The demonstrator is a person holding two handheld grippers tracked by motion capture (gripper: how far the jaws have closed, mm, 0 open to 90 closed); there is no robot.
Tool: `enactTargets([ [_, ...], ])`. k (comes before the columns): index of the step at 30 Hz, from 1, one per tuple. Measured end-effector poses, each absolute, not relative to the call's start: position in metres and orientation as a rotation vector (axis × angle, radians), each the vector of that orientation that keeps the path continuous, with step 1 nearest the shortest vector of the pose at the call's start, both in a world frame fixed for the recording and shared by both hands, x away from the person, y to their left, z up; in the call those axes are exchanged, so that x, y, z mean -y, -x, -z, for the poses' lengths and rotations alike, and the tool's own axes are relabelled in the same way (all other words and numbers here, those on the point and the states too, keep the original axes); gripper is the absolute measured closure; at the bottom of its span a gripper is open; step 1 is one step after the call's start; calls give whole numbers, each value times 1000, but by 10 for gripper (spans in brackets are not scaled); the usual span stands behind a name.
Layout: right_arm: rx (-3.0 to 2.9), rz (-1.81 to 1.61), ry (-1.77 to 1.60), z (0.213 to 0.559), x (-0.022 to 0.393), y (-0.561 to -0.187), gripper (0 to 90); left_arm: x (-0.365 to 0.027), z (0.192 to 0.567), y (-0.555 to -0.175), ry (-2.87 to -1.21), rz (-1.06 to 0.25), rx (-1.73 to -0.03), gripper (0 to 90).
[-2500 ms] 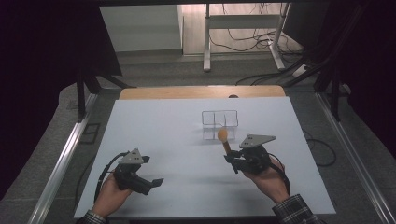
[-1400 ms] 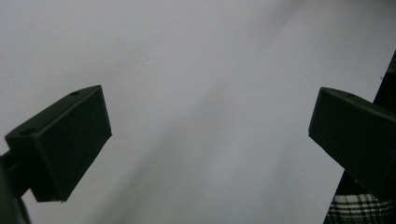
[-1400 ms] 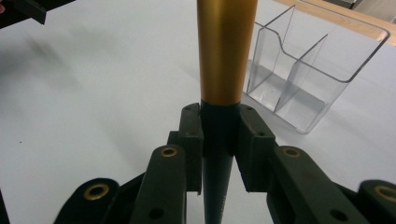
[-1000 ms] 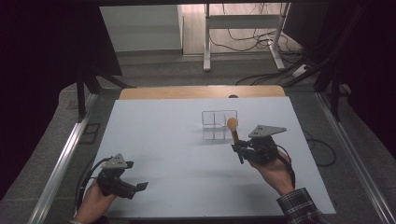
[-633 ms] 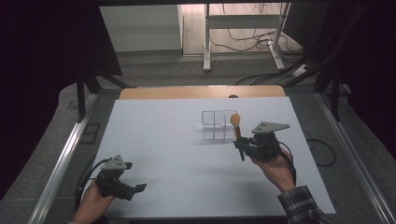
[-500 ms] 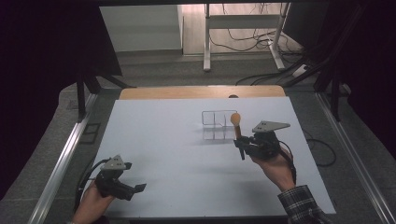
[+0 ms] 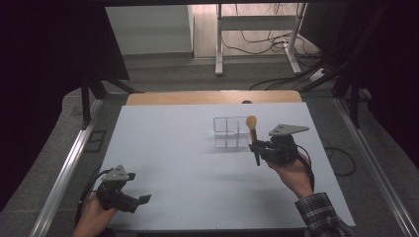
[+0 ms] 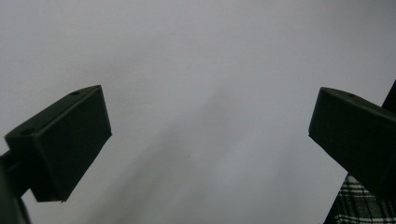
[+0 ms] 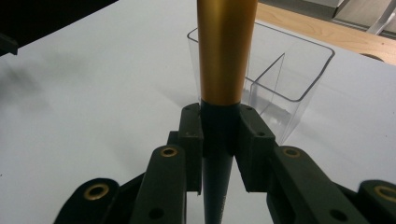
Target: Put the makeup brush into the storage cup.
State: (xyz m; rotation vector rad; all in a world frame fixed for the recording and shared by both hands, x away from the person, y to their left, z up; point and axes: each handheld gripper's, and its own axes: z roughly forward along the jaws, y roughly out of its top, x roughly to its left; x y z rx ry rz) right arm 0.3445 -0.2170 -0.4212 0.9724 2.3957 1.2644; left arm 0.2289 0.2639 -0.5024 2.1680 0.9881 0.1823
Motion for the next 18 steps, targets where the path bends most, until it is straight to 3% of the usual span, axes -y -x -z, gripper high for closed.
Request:
enactTargets([
  [18,-2378,-1292,-998,416,214,-357,733,-263,504,-229,-2191,-166,-981,0],
])
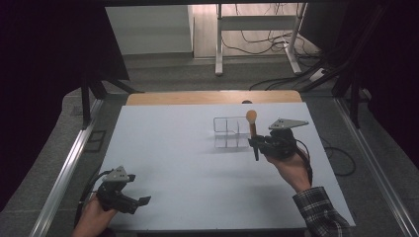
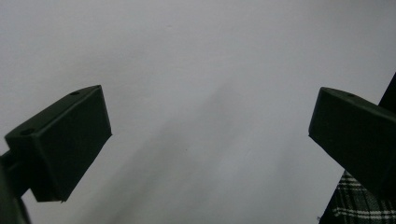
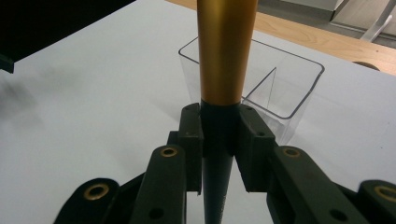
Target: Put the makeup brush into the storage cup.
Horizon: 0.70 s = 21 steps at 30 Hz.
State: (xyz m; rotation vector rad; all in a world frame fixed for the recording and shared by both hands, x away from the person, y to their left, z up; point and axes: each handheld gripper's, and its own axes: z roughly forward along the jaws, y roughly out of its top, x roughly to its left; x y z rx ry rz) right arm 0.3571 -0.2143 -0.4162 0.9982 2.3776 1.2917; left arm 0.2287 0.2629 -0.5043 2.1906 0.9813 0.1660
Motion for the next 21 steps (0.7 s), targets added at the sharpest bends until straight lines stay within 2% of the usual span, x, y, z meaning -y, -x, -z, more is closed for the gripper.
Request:
enactTargets([
  [21,-2368,-1315,-997,412,204,-370,733,-263,504,-229,-2192,-169,-983,0],
])
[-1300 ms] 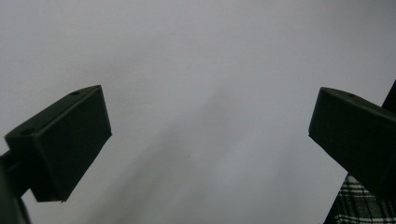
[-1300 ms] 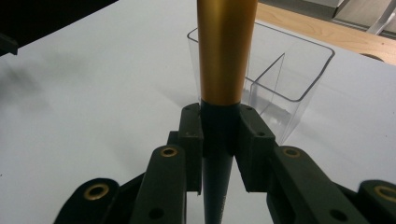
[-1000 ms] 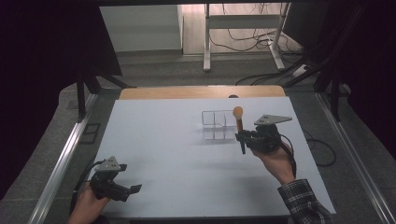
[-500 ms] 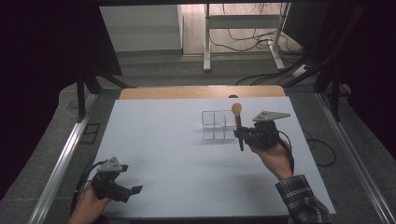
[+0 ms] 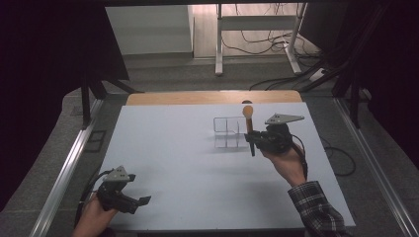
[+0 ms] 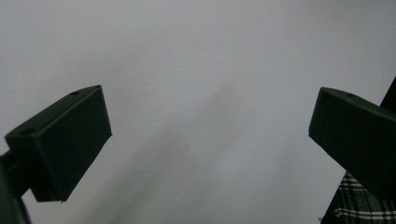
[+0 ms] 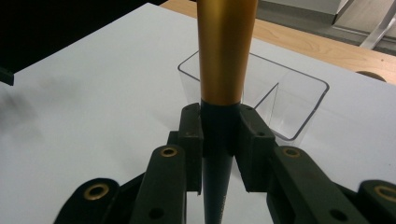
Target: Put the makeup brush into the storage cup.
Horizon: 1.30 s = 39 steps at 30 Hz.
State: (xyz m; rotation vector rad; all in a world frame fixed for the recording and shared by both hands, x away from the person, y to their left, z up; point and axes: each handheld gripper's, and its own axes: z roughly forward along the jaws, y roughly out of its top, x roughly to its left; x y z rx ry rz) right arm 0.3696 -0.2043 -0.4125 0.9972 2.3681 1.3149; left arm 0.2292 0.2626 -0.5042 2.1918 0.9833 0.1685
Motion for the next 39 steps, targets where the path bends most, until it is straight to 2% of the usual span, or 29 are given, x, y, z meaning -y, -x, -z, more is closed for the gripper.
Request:
enactTargets([
  [39,-2255,-1350,-1023,394,203,-407,733,-263,503,-229,-2184,-182,-991,0],
])
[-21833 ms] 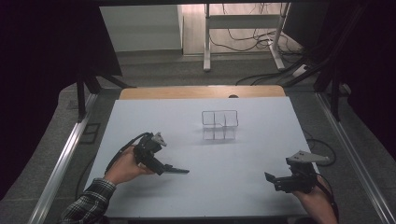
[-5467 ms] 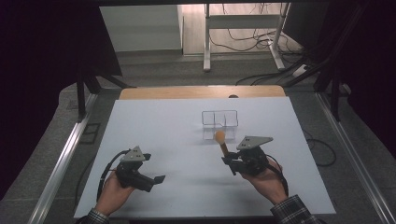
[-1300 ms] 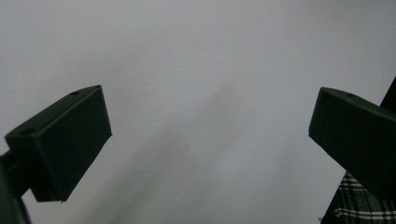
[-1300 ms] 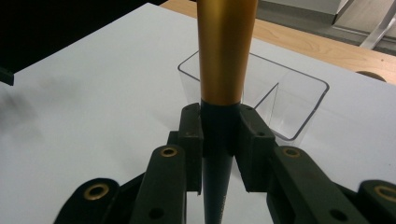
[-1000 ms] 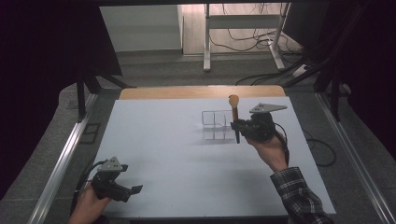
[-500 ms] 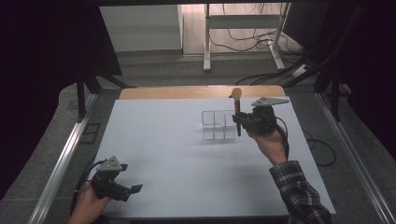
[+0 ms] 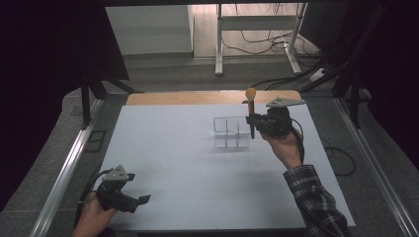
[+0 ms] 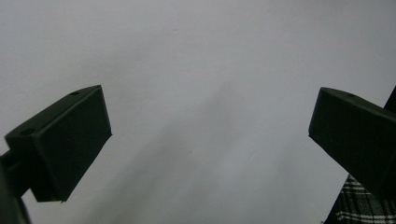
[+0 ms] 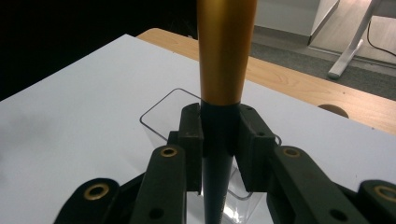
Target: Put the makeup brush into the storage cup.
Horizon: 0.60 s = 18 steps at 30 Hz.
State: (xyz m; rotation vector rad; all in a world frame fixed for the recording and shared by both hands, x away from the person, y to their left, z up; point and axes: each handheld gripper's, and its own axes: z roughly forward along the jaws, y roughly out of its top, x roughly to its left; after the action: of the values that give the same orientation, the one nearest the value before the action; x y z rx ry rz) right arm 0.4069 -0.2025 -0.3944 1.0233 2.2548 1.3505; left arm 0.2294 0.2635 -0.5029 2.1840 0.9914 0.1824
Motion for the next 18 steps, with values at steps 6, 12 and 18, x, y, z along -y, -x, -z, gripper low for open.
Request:
enactTargets([
  [6,-2244,-1356,-1025,393,201,-412,734,-263,503,-230,-2184,-183,-991,0],
  [12,-2237,-1352,-1028,394,198,-417,734,-263,503,-230,-2184,-186,-991,0],
  [18,-2229,-1346,-1030,395,196,-422,734,-263,503,-229,-2185,-185,-990,0],
])
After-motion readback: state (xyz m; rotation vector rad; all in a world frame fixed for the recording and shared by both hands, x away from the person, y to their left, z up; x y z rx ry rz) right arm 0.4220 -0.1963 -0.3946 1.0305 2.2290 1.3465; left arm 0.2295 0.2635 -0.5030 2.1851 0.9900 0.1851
